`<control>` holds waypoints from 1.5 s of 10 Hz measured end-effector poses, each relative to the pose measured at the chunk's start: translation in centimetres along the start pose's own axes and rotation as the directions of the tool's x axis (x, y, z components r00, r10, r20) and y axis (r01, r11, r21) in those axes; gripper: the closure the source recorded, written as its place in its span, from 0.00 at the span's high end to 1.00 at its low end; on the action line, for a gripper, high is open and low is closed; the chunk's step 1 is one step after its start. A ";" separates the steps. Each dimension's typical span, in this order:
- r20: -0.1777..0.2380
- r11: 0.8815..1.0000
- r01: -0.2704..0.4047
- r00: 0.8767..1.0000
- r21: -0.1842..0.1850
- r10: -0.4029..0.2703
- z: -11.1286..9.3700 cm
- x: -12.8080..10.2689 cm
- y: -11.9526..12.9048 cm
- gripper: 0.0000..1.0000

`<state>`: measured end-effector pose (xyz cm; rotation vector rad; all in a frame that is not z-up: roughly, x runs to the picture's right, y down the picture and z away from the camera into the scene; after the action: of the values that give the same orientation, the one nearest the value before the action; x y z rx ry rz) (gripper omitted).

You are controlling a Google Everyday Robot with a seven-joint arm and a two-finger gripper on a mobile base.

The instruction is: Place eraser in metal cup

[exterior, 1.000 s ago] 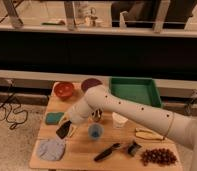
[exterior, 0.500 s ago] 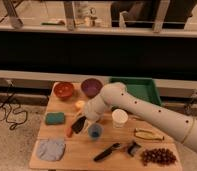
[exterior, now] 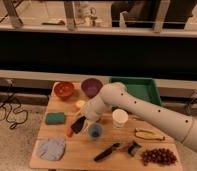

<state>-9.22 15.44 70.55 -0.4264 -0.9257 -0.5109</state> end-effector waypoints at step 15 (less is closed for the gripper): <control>-0.086 0.985 -0.098 0.990 0.140 0.111 -1.3 7.3 -1.2 0.01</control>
<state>-5.44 12.12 76.08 -0.3233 -0.8373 -0.3664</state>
